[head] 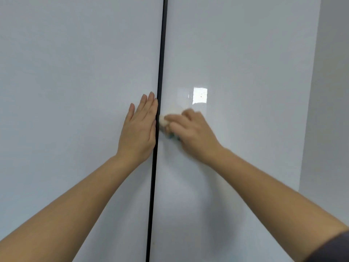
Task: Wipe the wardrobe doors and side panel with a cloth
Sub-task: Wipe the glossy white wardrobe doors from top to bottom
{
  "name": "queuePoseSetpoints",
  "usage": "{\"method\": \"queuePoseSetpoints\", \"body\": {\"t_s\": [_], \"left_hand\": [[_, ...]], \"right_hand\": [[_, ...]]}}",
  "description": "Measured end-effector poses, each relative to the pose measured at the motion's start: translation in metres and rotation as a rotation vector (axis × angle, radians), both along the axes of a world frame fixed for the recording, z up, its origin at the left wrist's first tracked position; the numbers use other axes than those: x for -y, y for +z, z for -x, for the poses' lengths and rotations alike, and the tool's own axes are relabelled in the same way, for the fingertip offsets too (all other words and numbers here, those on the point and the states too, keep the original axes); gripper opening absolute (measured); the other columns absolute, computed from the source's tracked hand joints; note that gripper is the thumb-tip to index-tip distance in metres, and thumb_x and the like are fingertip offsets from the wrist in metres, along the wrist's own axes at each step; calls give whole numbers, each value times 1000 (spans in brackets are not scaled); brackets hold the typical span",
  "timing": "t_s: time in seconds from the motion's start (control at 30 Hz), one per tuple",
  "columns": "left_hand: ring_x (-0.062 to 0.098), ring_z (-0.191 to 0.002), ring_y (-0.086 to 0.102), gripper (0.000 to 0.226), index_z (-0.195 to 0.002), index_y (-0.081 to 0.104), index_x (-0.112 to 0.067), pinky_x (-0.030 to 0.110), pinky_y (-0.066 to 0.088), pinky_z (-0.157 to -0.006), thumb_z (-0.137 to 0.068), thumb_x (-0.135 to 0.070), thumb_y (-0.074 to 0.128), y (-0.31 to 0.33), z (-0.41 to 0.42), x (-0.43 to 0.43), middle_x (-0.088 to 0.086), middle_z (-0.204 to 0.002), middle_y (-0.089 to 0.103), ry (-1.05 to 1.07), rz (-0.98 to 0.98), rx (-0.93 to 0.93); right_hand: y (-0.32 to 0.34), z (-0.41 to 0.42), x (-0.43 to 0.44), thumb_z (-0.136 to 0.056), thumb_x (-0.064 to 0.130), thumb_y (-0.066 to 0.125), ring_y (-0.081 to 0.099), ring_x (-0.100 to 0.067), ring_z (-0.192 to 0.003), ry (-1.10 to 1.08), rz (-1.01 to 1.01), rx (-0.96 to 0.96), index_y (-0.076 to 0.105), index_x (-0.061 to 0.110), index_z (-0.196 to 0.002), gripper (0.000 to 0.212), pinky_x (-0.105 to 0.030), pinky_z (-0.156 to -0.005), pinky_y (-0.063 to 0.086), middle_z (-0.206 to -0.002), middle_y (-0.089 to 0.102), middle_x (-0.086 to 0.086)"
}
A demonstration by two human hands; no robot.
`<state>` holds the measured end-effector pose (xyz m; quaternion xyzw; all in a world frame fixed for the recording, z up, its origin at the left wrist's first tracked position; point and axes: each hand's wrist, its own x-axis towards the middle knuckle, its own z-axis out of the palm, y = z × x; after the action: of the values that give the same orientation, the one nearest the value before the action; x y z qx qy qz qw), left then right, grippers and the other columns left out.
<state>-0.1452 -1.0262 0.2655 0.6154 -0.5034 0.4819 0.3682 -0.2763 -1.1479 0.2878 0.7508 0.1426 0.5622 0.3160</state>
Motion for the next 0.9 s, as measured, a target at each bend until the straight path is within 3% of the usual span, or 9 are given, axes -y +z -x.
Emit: {"method": "queuePoseSetpoints", "body": {"t_s": [0.17, 0.33, 0.43, 0.57, 0.67, 0.83, 0.9], "left_hand": [[13, -148, 7, 57, -151, 24, -9, 35, 3, -121, -97, -23, 15, -4, 0, 1, 0, -159, 16, -6, 34, -8], [15, -148, 7, 54, -151, 24, -5, 37, 3, -121, -100, -22, 18, -21, -7, 1, 3, -160, 16, 43, 43, 10], [18, -148, 6, 54, -151, 23, -4, 42, 2, -121, -100, -22, 22, -36, -5, -1, 7, -160, 15, 91, 26, 12], [18, -149, 4, 58, -152, 20, -6, 48, 1, -120, -99, -28, 27, -56, 3, 3, 7, -160, 12, 122, 12, -14], [21, -149, 4, 61, -152, 18, -5, 50, 2, -120, -98, -30, 32, -74, 5, 8, 9, -161, 11, 138, -6, -10], [22, -149, 8, 61, -151, 19, -4, 50, 3, -120, -97, -27, 33, -88, 2, 13, 9, -160, 13, 155, 29, 13], [22, -148, 10, 59, -150, 21, -3, 51, 5, -119, -97, -25, 33, -88, 2, 15, 10, -159, 16, 156, 54, 19]], "right_hand": [[46, -10, -9, -68, -15, 54, 46, -29, -73, 1, -182, 110, 63, 10, -87, 32, -45, -59, 44, -108, 68, -1], [-58, -3, -4, -90, -4, 52, 46, -26, -76, 45, -159, 25, 56, 17, -96, 23, -35, -65, 41, -117, 67, -4], [-129, 18, 8, -86, -3, 58, 53, -26, -77, -24, -79, -43, 63, 17, -83, 20, -36, -64, 44, -118, 67, 1], [-122, 36, 20, -82, -1, 57, 57, -23, -85, -107, -110, 98, 65, 22, -86, 25, -34, -68, 39, -118, 68, 5], [-98, 56, 40, -76, 1, 57, 53, -24, -91, -149, -310, 326, 58, 24, -98, 31, -33, -72, 28, -121, 66, 1], [-80, 85, 64, -78, 6, 53, 48, -29, -112, 0, -965, 824, 59, 16, -110, 34, -30, -88, 24, -128, 57, -1], [-83, 75, 56, -79, 7, 53, 51, -35, -111, 31, -952, 836, 60, 9, -108, 30, -27, -91, 25, -125, 59, -7]]}}
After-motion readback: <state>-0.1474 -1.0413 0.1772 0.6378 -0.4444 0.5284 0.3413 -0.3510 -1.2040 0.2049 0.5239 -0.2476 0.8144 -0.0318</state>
